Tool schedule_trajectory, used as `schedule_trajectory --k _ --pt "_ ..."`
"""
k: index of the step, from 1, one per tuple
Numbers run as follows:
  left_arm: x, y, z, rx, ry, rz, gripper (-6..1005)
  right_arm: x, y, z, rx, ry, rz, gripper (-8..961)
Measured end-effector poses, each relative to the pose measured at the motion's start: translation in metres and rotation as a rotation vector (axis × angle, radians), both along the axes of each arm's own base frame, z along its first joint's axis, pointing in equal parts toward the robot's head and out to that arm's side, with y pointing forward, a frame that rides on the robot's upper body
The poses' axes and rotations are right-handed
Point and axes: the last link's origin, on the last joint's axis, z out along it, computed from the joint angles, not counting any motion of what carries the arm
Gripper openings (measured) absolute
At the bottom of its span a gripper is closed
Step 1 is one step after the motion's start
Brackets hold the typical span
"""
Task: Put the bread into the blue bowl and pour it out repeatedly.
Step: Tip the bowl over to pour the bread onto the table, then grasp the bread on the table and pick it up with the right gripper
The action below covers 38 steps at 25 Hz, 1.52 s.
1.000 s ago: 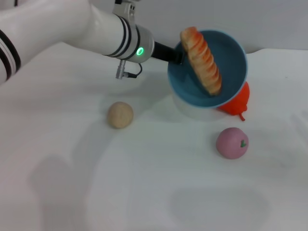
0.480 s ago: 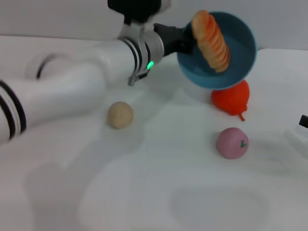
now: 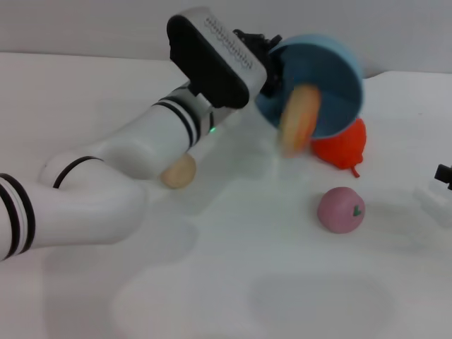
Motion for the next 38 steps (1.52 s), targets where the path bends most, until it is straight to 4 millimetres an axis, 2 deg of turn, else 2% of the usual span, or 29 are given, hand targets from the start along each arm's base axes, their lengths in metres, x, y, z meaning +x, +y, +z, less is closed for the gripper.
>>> schedule_trajectory --k 5,11,18,22,28,32,38 --pt "-0.013 0.004 0.006 0.057 0.106 -0.008 20 -0.003 0.003 -0.001 -0.004 0.002 0.007 388" --pt "-0.015 0.01 0.013 0.102 0.071 0.037 20 -0.008 0.006 -0.004 -0.01 0.006 0.022 383" --pt "-0.008 0.003 0.015 0.077 -0.088 0.123 21 -0.017 0.013 -0.007 -0.005 0.018 0.046 378" --pt "-0.007 0.007 0.024 -0.017 -0.194 0.272 24 -0.03 0.026 -0.006 -0.032 0.029 0.062 374" --pt "-0.02 0.018 0.062 -0.165 -0.435 0.538 27 -0.055 0.054 -0.002 -0.149 -0.089 0.061 369" --pt "-0.036 0.021 0.086 -0.249 -0.583 0.706 23 -0.073 0.067 -0.011 -0.255 -0.245 0.069 366" --pt "-0.079 0.004 0.115 -0.3 -0.695 0.884 20 -0.093 0.076 -0.03 -0.378 -0.391 0.1 361"
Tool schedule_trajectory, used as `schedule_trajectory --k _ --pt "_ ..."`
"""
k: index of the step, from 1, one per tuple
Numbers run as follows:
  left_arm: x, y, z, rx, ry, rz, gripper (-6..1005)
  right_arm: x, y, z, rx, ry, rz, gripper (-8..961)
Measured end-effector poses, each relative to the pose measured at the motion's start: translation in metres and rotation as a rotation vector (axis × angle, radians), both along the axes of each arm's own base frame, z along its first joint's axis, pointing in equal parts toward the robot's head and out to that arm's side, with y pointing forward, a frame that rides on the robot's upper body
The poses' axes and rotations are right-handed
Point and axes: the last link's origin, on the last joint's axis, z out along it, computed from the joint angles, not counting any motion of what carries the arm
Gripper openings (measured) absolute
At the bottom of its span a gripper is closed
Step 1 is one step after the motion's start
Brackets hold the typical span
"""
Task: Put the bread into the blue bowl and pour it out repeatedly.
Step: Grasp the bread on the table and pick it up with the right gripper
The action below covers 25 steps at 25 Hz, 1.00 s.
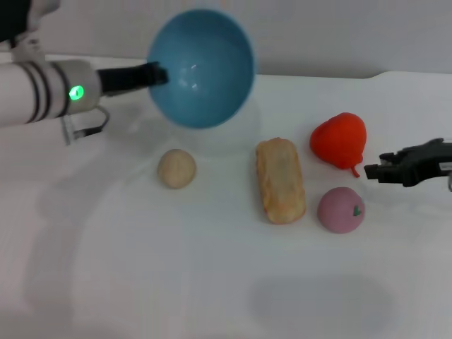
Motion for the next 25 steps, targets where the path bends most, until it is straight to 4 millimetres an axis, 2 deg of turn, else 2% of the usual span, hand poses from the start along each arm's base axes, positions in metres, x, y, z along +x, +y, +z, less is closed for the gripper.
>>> schedule_trajectory --k 1,3,8,12,17,25 --pt "-0.015 -0.011 0.007 -0.027 -0.021 0.043 20 -0.007 0.002 -0.005 -0.019 -0.014 0.025 360" --pt "-0.024 -0.019 0.012 -0.05 -0.03 0.067 20 -0.013 0.005 -0.009 -0.033 -0.02 0.042 359" --pt "-0.038 -0.034 0.023 -0.098 -0.019 0.114 20 -0.024 0.01 -0.02 -0.044 -0.041 0.05 354" --pt "-0.049 -0.047 0.034 -0.173 0.076 0.19 19 -0.031 0.014 -0.034 -0.047 -0.074 0.051 351" --pt "-0.046 -0.051 0.049 -0.203 0.136 0.22 19 -0.04 0.015 -0.058 -0.048 -0.053 0.03 347" --pt "-0.038 -0.048 0.053 -0.204 0.144 0.198 20 -0.036 0.017 -0.078 -0.016 -0.048 0.01 340"
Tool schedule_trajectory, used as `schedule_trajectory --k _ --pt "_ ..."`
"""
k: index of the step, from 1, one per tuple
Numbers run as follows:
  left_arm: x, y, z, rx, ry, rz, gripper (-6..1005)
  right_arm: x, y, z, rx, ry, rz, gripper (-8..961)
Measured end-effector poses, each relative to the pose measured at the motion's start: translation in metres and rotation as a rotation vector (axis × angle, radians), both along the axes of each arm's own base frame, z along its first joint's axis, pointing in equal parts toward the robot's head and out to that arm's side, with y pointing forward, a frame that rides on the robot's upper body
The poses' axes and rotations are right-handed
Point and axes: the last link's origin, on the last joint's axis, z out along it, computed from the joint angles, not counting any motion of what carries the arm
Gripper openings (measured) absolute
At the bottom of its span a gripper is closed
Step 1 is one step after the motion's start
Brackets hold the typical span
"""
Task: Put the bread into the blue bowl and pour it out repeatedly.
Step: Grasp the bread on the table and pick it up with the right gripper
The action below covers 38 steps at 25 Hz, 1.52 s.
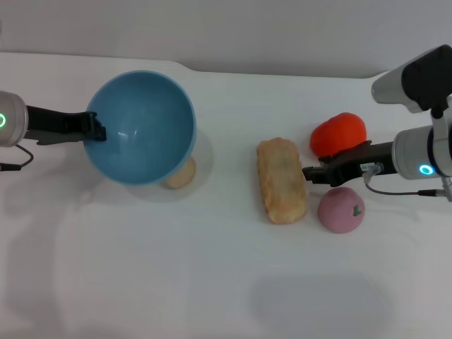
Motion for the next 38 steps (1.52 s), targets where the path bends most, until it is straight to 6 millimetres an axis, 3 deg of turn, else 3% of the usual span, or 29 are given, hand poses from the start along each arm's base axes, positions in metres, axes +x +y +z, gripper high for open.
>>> schedule_trajectory --k 15,25,38 --pt "0.008 0.01 -0.007 0.001 0.0 -0.028 20 0.001 -0.005 -0.02 0.015 0.137 -0.126 328" --pt "0.011 0.017 -0.015 -0.008 -0.011 -0.025 20 0.013 -0.008 -0.03 0.005 0.104 -0.182 319" --pt "0.015 0.019 -0.017 -0.013 -0.015 -0.032 20 0.008 -0.005 -0.041 0.037 0.047 -0.118 309"
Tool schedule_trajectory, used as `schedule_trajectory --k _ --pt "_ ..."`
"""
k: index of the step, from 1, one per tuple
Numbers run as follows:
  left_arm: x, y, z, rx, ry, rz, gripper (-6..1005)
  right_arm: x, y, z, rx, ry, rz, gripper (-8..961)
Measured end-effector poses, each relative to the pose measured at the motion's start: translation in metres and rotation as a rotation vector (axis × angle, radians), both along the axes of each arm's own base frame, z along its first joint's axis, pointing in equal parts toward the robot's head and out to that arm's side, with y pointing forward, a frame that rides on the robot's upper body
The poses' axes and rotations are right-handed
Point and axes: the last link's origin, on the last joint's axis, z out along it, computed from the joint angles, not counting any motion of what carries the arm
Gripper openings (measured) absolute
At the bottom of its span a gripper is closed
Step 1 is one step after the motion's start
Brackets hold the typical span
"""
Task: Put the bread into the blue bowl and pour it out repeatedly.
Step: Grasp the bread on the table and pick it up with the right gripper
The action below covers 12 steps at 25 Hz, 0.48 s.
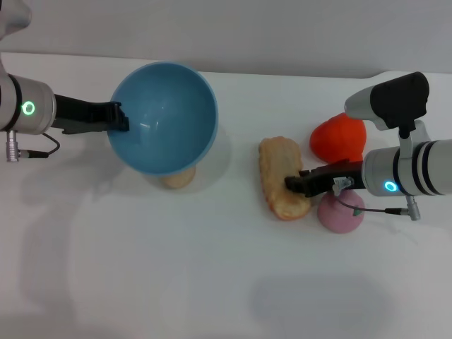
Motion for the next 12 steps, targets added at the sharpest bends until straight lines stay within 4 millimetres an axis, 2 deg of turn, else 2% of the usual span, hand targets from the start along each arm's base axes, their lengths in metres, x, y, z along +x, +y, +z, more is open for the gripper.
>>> schedule_trajectory --k 6,12 --pt "0.006 0.004 -0.006 -0.034 -0.002 -0.009 19 0.0 0.0 0.011 0.016 0.02 0.045 269" --pt "0.02 0.011 -0.015 -0.088 0.006 -0.04 19 0.004 0.001 0.046 0.078 0.109 0.093 226"
